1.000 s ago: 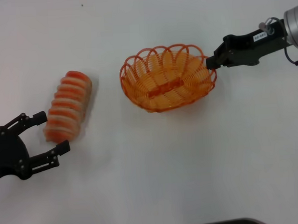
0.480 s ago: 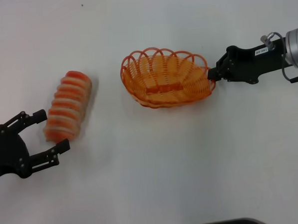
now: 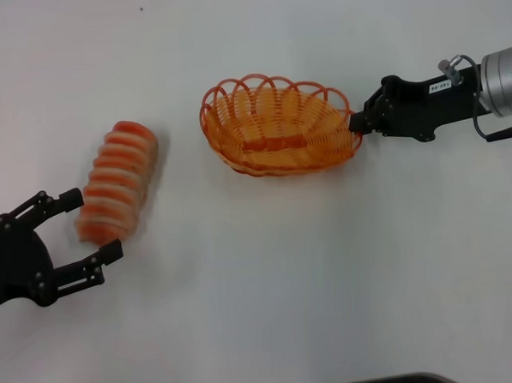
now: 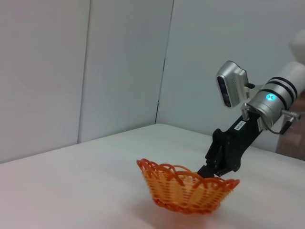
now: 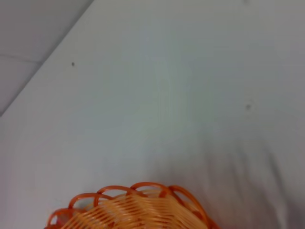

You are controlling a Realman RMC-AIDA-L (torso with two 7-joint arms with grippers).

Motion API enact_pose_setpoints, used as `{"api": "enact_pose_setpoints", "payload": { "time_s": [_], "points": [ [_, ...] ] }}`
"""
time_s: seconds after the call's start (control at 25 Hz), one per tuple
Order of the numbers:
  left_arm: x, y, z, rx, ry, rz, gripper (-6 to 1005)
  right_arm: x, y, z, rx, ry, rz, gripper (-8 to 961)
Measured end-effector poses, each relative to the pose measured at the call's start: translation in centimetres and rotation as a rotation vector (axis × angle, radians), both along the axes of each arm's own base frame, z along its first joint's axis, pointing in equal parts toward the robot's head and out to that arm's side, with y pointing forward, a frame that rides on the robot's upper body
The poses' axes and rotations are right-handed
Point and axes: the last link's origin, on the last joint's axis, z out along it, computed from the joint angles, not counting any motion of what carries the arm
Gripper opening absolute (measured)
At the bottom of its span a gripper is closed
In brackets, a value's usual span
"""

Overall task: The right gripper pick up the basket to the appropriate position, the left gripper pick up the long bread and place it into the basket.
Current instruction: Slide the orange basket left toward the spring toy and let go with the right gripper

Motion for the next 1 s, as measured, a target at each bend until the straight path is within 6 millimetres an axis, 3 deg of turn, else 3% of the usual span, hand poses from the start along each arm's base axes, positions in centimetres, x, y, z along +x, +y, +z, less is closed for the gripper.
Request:
{"api": "enact_pose_setpoints", "payload": {
  "time_s": [0.44,0.64,0.84,1.0],
  "points": [
    [0.1,0.0,0.0,-0.002,-0.004,-0.003,921,0.2,-0.2,-0.7,0.001,0.035,-0.034,49],
    [0.1,0.0,0.0,-0.003,-0.007,-0.007,920,-0.1,-0.2,-0.9,0.0,0.049,-0.031,135],
    [0.2,0.0,0.0,-0.003,-0.009,-0.007,920,-0.3,-0.3,-0.7,0.002,0.067,-0.001,312],
    [0.3,0.2,0.0,-0.006,-0.012,-0.007,921,-0.4,0.0,0.6,0.05,0.08,0.101,498]
  ]
}}
